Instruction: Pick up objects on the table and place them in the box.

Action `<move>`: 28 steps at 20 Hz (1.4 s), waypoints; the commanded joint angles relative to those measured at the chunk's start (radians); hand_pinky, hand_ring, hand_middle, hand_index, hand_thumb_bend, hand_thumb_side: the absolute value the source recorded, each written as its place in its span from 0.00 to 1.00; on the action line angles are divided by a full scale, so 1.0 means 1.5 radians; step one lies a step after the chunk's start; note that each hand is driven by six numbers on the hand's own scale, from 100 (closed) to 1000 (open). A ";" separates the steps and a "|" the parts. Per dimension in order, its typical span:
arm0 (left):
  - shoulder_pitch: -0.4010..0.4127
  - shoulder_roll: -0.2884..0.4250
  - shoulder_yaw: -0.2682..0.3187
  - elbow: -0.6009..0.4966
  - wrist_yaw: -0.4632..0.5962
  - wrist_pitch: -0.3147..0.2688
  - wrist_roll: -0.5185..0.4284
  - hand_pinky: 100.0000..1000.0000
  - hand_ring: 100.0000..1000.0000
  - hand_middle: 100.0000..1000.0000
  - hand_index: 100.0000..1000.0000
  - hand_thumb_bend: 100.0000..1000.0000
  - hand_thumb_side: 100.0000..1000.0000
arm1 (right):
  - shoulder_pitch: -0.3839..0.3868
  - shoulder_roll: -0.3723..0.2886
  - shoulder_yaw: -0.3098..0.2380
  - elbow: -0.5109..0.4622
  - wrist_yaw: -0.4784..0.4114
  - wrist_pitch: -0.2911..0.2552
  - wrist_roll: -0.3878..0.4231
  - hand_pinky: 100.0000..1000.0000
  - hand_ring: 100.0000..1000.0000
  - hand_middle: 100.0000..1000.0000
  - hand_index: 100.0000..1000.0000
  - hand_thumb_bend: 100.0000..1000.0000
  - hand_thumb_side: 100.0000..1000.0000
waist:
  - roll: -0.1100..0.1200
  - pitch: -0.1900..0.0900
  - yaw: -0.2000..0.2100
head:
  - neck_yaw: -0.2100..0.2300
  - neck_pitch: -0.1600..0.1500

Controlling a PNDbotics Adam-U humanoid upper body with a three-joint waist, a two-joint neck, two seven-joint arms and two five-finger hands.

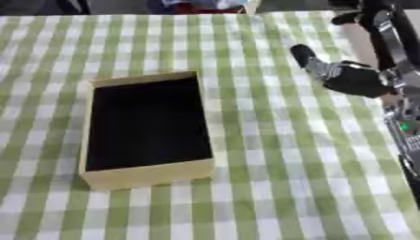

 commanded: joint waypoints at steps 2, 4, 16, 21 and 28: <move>-0.006 0.019 -0.005 -0.030 0.004 -0.007 0.006 0.73 0.58 0.46 0.62 0.40 0.00 | -0.003 -0.009 -0.009 -0.007 -0.003 -0.001 0.001 0.70 0.83 0.85 0.93 0.40 0.33 | 0.005 -0.029 0.005 | 0.019 0.002; -0.002 0.020 -0.009 -0.044 0.008 -0.010 0.006 0.73 0.58 0.46 0.62 0.40 0.00 | 0.000 -0.008 -0.008 -0.005 -0.003 -0.001 0.002 0.70 0.83 0.85 0.93 0.40 0.33 | 0.007 -0.037 0.008 | 0.028 0.002; 0.048 0.026 -0.057 -0.197 0.068 -0.044 -0.021 0.73 0.58 0.46 0.63 0.42 0.00 | 0.017 -0.006 -0.007 0.009 -0.003 -0.001 0.004 0.70 0.83 0.85 0.93 0.38 0.34 | 0.015 -0.091 0.026 | 0.040 0.001; 0.072 0.026 -0.089 -0.283 0.117 -0.079 -0.046 0.73 0.58 0.46 0.64 0.42 0.00 | 0.019 -0.005 -0.007 0.014 -0.004 -0.001 0.005 0.70 0.83 0.85 0.93 0.38 0.34 | 0.016 -0.102 0.028 | 0.032 0.002; 0.083 0.009 -0.143 -0.404 0.186 -0.115 -0.102 0.72 0.58 0.46 0.64 0.40 0.00 | 0.017 -0.003 -0.006 0.018 -0.005 -0.002 0.006 0.70 0.83 0.85 0.93 0.38 0.34 | 0.012 -0.108 0.029 | 0.017 0.004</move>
